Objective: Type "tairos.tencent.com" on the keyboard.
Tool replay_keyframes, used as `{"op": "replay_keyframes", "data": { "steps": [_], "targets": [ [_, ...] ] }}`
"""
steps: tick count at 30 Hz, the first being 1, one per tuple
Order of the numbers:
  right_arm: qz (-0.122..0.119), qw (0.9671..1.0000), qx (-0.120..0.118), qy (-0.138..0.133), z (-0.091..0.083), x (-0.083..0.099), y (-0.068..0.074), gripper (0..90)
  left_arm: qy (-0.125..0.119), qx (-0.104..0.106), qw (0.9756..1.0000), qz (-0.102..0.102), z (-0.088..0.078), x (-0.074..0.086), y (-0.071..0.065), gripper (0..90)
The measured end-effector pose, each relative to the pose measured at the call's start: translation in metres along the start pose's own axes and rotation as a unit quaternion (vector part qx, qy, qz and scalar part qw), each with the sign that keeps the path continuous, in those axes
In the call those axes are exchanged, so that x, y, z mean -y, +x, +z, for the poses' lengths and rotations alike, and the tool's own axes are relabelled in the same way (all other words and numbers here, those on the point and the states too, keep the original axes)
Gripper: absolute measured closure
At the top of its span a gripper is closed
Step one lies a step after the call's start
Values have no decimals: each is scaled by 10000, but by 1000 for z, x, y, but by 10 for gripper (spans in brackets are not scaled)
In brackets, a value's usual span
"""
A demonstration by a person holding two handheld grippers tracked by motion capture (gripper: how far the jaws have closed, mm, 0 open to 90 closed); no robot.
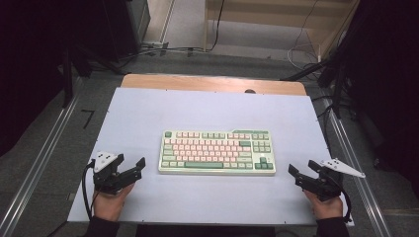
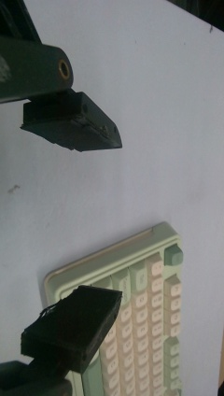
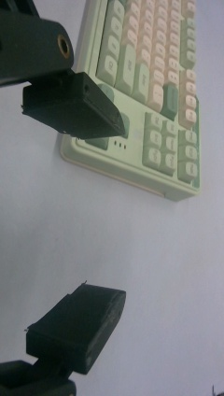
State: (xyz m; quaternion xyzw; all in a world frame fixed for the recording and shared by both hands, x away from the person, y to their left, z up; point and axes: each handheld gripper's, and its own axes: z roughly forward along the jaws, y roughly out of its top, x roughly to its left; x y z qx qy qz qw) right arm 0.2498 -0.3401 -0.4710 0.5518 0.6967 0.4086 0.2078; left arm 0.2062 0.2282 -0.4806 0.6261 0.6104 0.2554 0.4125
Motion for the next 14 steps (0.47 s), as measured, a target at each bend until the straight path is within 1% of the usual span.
{"op": "replay_keyframes", "data": {
  "steps": [6,9,12,14],
  "targets": [
    [146,9997,157,-75,-6,3,-12,164,54,-124,9998,-163,0,3,13,210],
    [210,9995,209,-81,-9,4,-15,158,89,-132,9996,-252,0,4,19,209],
    [268,9992,264,-116,-10,5,-18,147,109,-142,9991,-394,-1,5,25,210],
    [318,9991,264,-109,-10,5,-19,141,127,-173,9987,-452,-1,5,28,210]
  ]
}}
